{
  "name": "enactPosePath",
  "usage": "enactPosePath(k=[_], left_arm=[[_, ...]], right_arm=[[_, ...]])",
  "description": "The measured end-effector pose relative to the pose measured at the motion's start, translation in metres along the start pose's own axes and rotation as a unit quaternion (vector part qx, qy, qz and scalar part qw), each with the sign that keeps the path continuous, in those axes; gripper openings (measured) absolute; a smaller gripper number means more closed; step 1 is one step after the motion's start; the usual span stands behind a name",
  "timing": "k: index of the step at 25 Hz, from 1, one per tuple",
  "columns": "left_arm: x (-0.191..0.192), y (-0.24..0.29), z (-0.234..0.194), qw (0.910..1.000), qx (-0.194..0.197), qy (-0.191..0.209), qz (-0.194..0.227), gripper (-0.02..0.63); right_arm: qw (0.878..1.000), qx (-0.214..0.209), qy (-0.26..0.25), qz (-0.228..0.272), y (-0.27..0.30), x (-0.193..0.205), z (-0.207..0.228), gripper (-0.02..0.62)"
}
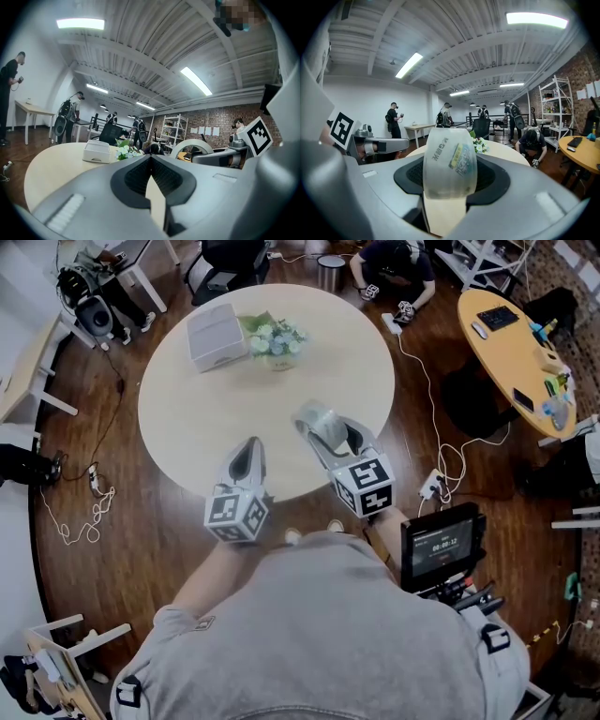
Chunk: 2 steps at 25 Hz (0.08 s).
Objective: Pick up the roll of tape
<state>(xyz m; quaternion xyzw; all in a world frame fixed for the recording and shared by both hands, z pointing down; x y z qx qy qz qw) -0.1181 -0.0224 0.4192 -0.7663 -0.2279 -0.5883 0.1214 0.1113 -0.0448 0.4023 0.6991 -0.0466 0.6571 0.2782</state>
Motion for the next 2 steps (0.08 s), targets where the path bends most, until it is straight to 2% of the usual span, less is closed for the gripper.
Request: enactPosePath(k=[2], left_arm=[[-0.0015,0.0012,-0.0006,1.0,0.0,0.0,0.001,0.002]], right_arm=[[1.0,0.0,0.0,0.001,0.0012,-0.0017,0.0007,0.238]])
Point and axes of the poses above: the fingertips, and each gripper's own axes: y forward along the fingers, z to its right, x out of its underside, the point moved 10 cm from there along -y, backward along the fingers, and after that the axes turned 7 degrees about x, right-handed, at the moved point
